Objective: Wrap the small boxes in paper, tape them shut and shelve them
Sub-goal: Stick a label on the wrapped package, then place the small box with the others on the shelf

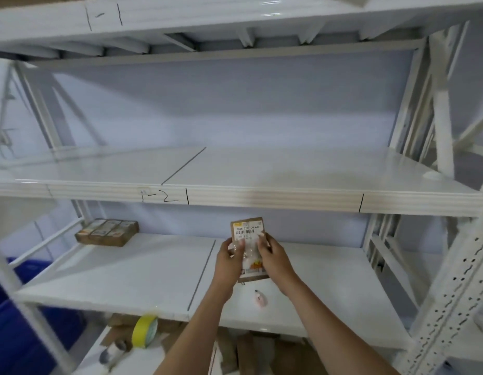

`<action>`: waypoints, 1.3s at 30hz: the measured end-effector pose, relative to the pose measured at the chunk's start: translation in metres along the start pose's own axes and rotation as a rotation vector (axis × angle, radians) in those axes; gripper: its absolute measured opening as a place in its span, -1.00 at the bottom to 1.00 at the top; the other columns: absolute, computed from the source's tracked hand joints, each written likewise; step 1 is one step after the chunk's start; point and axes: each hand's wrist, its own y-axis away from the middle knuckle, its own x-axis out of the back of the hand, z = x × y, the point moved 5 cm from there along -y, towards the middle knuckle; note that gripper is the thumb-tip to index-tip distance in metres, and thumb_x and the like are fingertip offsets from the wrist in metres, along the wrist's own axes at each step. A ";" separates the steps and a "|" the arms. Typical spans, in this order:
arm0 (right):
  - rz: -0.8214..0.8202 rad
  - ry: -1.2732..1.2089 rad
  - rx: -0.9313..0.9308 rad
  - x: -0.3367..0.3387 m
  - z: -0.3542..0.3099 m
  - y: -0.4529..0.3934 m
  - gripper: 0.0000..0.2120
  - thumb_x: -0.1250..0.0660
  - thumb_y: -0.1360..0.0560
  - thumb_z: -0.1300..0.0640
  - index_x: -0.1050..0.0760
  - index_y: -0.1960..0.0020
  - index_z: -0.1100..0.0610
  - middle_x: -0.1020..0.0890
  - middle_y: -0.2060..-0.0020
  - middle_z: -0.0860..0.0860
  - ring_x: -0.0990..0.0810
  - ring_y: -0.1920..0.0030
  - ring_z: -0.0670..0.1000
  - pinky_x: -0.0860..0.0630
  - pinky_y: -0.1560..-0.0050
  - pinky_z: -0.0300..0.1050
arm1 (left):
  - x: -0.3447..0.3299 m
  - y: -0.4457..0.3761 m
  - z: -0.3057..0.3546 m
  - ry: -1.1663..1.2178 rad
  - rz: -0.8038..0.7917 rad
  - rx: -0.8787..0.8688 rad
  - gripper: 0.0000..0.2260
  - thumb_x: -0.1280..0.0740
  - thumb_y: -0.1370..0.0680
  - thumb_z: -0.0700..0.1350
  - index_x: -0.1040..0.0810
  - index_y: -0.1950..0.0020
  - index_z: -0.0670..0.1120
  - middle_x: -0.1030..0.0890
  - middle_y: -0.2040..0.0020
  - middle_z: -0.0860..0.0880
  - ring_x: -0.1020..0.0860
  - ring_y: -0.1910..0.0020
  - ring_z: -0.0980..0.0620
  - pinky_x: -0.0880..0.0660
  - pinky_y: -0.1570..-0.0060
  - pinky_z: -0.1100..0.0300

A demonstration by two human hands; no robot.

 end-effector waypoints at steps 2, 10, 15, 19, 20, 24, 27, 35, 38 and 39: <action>-0.015 -0.036 -0.006 -0.011 -0.003 0.003 -0.65 -0.14 -0.65 -0.21 -0.47 -0.34 -0.13 -0.68 -0.11 -0.09 -0.71 0.02 -0.08 -0.69 0.04 -0.04 | 0.010 0.002 0.000 0.010 0.015 0.017 -0.61 -0.25 -0.65 0.09 -0.42 -0.41 -0.07 -0.68 -0.08 -0.12 -0.72 0.10 -0.05 -0.67 0.16 0.04; -0.080 -0.135 -0.052 -0.073 -0.008 0.008 -0.69 -0.17 -0.67 -0.11 -0.38 -0.36 -0.04 -0.63 -0.15 -0.03 -0.71 0.04 -0.04 -0.66 0.16 -0.15 | 0.078 0.013 0.004 0.014 0.156 0.019 -0.61 -0.30 -0.64 0.01 -0.33 -0.46 0.10 -0.63 -0.15 -0.13 -0.72 0.09 0.01 -0.67 0.14 0.05; -0.152 -0.106 -0.069 -0.132 -0.007 0.012 -0.69 -0.15 -0.67 -0.14 -0.34 -0.34 -0.05 -0.62 -0.14 -0.02 -0.70 0.05 -0.04 -0.68 0.10 -0.09 | 0.136 0.021 -0.002 -0.028 0.257 -0.010 -0.68 -0.29 -0.65 -0.05 -0.44 -0.39 0.16 -0.60 -0.18 -0.10 -0.72 0.10 0.02 -0.68 0.12 -0.07; -0.184 -0.100 -0.061 -0.174 -0.017 0.008 -0.71 -0.14 -0.68 -0.10 -0.35 -0.34 -0.02 -0.62 -0.08 -0.04 -0.69 0.09 -0.10 -0.59 0.28 -0.27 | 0.178 0.015 -0.003 -0.035 0.309 -0.007 -0.68 -0.28 -0.65 -0.06 -0.44 -0.40 0.12 -0.60 -0.17 -0.09 -0.71 0.12 0.05 -0.68 0.17 -0.02; -0.192 -0.099 -0.062 -0.186 -0.019 0.005 -0.70 -0.14 -0.68 -0.10 -0.35 -0.35 -0.02 -0.63 -0.08 -0.04 -0.69 0.09 -0.09 -0.59 0.29 -0.28 | 0.189 0.013 -0.003 -0.032 0.319 -0.010 -0.68 -0.29 -0.65 -0.05 -0.44 -0.40 0.12 -0.60 -0.16 -0.08 -0.71 0.12 0.05 -0.68 0.18 0.00; -0.200 -0.069 -0.053 -0.232 -0.026 -0.013 -0.67 -0.13 -0.67 -0.12 -0.36 -0.37 -0.01 -0.62 -0.04 -0.06 -0.69 0.09 -0.07 -0.62 0.24 -0.21 | 0.234 -0.009 -0.007 -0.018 0.353 -0.012 -0.70 -0.30 -0.64 -0.03 -0.47 -0.38 0.13 -0.62 -0.14 -0.08 -0.72 0.13 0.03 -0.68 0.19 -0.01; -0.193 -0.016 -0.037 -0.272 -0.031 -0.025 -0.67 -0.10 -0.69 -0.09 -0.35 -0.38 0.02 -0.61 -0.03 -0.06 -0.66 0.14 -0.13 -0.54 0.33 -0.32 | 0.272 -0.027 -0.014 0.014 0.362 -0.004 -0.73 -0.30 -0.63 -0.04 -0.51 -0.33 0.12 -0.65 -0.14 -0.11 -0.72 0.12 -0.01 -0.67 0.11 -0.12; -0.173 0.070 -0.065 -0.369 -0.026 -0.053 -0.63 -0.08 -0.69 -0.11 -0.34 -0.40 0.05 -0.61 -0.06 0.00 -0.66 0.15 -0.09 -0.56 0.33 -0.27 | 0.364 -0.061 -0.042 0.017 0.355 0.056 -0.74 -0.29 -0.63 -0.15 -0.54 -0.27 0.10 -0.63 -0.15 -0.12 -0.72 0.11 -0.01 -0.68 0.12 -0.01; -0.175 0.085 -0.083 -0.396 -0.022 -0.063 -0.62 -0.08 -0.69 -0.12 -0.34 -0.40 0.05 -0.62 -0.10 0.03 -0.67 0.13 -0.04 -0.57 0.33 -0.25 | 0.389 -0.074 -0.050 -0.010 0.355 0.082 -0.74 -0.29 -0.62 -0.17 -0.55 -0.27 0.10 -0.63 -0.13 -0.11 -0.72 0.14 -0.01 -0.66 0.07 -0.12; -0.175 0.091 -0.087 -0.404 -0.022 -0.067 -0.62 -0.08 -0.69 -0.13 -0.33 -0.40 0.04 -0.63 -0.12 0.05 -0.68 0.12 -0.03 -0.57 0.33 -0.25 | 0.397 -0.080 -0.052 -0.010 0.354 0.089 -0.74 -0.29 -0.62 -0.17 -0.55 -0.26 0.10 -0.63 -0.12 -0.11 -0.72 0.15 -0.01 -0.67 0.08 -0.11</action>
